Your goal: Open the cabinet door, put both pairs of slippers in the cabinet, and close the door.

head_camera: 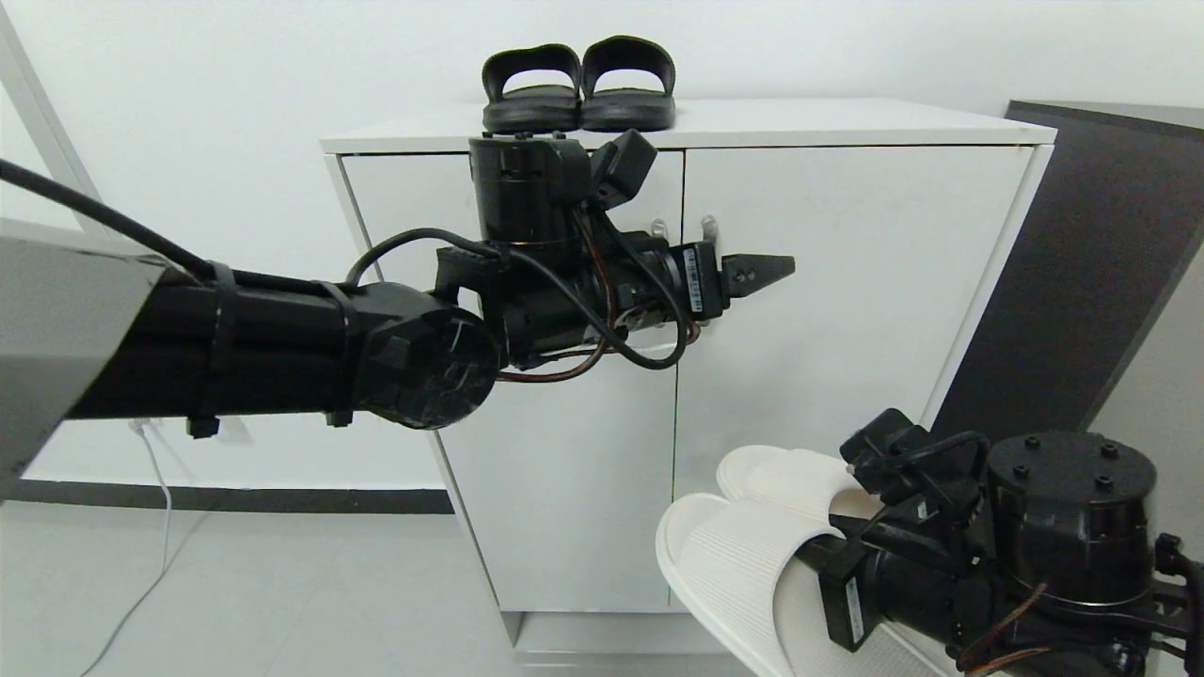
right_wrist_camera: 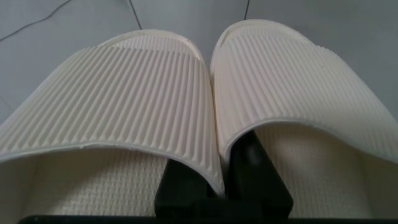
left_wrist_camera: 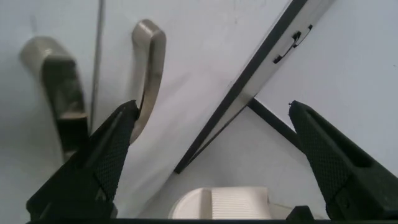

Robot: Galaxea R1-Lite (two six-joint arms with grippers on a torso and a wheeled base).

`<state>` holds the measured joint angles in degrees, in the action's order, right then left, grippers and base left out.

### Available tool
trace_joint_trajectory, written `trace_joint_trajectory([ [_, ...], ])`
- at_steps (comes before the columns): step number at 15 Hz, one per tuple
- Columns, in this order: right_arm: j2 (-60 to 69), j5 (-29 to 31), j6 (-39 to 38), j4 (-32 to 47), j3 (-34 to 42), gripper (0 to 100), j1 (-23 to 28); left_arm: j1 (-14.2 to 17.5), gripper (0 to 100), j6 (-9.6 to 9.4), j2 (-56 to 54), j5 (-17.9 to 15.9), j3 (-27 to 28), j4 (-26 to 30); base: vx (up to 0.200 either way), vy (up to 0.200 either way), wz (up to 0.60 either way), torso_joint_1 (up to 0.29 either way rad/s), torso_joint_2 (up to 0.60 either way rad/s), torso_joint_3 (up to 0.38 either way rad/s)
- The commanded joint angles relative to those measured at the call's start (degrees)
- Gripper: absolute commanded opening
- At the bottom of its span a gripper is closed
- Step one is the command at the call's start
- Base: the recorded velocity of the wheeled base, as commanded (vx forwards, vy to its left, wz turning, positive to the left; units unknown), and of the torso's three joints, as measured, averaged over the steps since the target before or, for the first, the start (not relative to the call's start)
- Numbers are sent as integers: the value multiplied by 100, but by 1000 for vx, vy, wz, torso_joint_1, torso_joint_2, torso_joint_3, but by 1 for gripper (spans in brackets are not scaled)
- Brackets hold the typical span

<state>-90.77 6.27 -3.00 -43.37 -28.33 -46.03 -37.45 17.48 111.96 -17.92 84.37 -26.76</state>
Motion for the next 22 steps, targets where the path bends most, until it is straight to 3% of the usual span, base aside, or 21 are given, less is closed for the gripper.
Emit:
trace_joint_trajectory([
  [1, -11, -3, 1, -4, 3, 0, -2, -8, 0, 10, 81, 8, 79, -5, 0, 0, 0, 0, 0, 0],
  [6, -2, -20, 1, -4, 12, 0, -2, -8, 0, 10, -104, 8, -202, -40, 0, 0, 0, 0, 0, 0],
  [9, 95, -257, 1, 4, 100, 0, -29, -87, 0, 10, -535, -1, -1063, -471, 0, 0, 0, 0, 0, 0],
  [13, 517, -1128, 27, 48, 434, 0, -125, -280, 0, 10, -992, -10, -1608, -638, 0, 0, 0, 0, 0, 0],
  [17, 517, -1154, 89, 48, 513, 0, -178, -474, 0, 18, -1668, -1, -2197, -638, 0, 0, 0, 0, 0, 0],
  [20, 508, -1154, 89, 40, 495, 0, -222, -175, 0, 177, -1765, -27, -2188, -638, 0, 0, 0, 0, 0, 0],
  [21, 517, -1163, 89, 22, 495, 0, -266, -43, 0, 326, -1686, -133, -2100, -638, 0, 0, 0, 0, 0, 0],
  [22, 525, -1163, 89, 22, 504, 0, -266, 80, 0, 625, -1616, -344, -2012, -638, 0, 0, 0, 0, 0, 0],
])
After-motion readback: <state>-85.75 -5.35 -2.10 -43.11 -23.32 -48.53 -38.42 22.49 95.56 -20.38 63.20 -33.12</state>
